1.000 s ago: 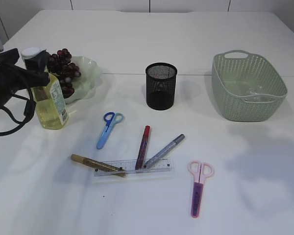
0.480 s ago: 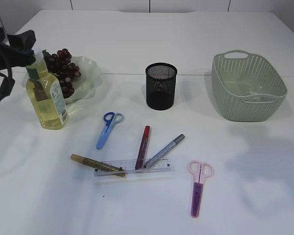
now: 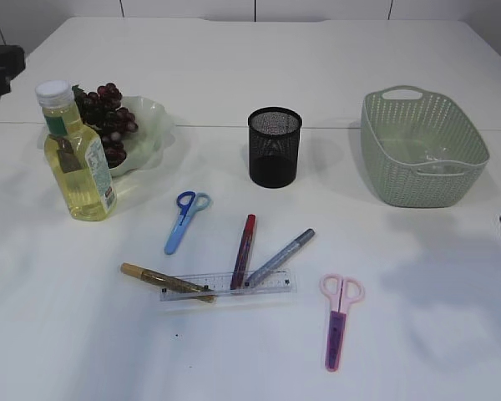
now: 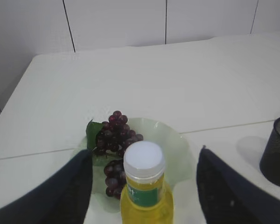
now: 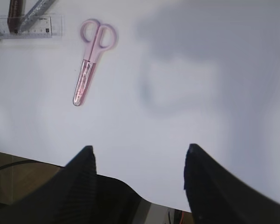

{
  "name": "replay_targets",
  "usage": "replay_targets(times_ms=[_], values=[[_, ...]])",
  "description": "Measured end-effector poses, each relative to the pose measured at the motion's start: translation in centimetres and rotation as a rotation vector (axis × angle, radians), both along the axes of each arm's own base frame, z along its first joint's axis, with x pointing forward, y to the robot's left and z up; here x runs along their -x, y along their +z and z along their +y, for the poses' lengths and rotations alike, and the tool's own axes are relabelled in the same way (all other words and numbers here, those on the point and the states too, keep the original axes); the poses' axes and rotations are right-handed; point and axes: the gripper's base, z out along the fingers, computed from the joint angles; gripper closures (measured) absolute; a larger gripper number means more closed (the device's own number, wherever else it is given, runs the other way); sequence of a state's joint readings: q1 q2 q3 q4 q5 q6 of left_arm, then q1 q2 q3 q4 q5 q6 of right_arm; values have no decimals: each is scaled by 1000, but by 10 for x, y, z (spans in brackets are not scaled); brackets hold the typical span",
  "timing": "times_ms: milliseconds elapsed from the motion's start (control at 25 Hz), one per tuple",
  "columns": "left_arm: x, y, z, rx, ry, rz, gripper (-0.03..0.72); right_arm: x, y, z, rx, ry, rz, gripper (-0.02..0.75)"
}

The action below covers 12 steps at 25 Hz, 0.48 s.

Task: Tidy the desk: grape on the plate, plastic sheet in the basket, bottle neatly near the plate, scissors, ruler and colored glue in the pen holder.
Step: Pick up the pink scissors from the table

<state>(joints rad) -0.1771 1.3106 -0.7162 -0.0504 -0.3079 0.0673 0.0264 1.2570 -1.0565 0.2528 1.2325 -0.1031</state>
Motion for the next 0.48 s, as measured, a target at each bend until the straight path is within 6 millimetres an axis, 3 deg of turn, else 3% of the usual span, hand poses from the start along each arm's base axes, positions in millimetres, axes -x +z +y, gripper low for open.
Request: replay_targets(times_ms=[480], values=[[67, 39, 10, -16, -21, 131, 243, 0, 1, 4, -48, -5, 1, 266]])
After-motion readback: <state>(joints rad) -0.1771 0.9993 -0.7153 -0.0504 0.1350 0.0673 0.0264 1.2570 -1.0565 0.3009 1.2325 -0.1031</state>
